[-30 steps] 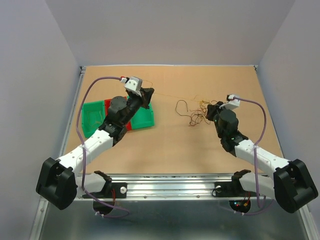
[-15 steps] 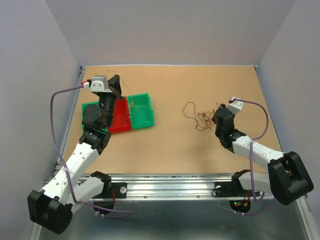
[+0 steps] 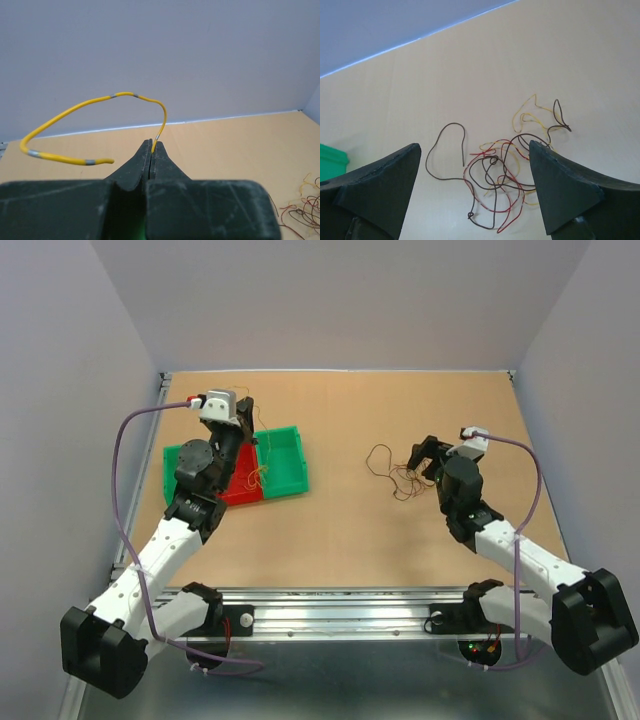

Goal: Untangle the cables

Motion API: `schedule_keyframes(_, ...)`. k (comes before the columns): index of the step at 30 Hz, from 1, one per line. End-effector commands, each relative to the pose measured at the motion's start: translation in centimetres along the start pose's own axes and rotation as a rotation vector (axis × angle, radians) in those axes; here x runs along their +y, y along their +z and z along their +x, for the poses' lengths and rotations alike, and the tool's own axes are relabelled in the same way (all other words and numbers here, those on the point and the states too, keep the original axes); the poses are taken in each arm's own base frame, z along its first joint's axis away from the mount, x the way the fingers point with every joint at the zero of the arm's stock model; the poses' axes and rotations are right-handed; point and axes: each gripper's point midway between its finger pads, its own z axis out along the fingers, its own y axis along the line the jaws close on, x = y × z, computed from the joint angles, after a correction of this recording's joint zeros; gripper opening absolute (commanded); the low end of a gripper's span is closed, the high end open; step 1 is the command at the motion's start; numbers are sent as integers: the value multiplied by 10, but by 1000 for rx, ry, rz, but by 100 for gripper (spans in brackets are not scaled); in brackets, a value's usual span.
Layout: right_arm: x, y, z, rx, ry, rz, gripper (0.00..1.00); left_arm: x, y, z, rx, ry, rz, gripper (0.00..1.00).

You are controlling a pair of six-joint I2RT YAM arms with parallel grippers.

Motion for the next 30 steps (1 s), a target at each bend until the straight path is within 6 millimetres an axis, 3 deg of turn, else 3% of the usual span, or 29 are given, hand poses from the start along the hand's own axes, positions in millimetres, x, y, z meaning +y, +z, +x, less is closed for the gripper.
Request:
schedule_keyframes(1, 19, -2, -1, -9, -25, -123, 94, -7, 1, -32, -76, 34, 43, 0)
schedule_keyframes(6, 33, 2, 8, 28, -45, -189, 94, -26, 3, -27, -47, 44, 150, 0)
schedule_keyframes(10, 37, 4, 10, 34, -43, -205, 94, -22, 5, -30, -55, 48, 129, 0)
schedule_keyframes(13, 40, 5, 12, 38, -40, -220, 94, -13, -3, -57, -132, 54, 83, 0)
schedule_keyframes(18, 44, 7, 12, 32, -45, -237, 94, -14, -9, -102, -225, 74, 89, 0)
schedule_keyframes(25, 52, 3, 10, 14, -33, -290, 94, -39, -8, -137, -246, 69, 217, 0)
schedule_keyframes(26, 54, 2, 8, 6, -27, -301, 94, -39, -5, -137, -233, 72, 211, 0)
schedule_keyframes(27, 56, 0, 8, 7, -26, -316, 94, -38, -6, -151, -250, 75, 204, 0)
schedule_keyframes(30, 59, -6, 5, -2, -18, -346, 94, -26, -4, -156, -220, 114, 141, 0)
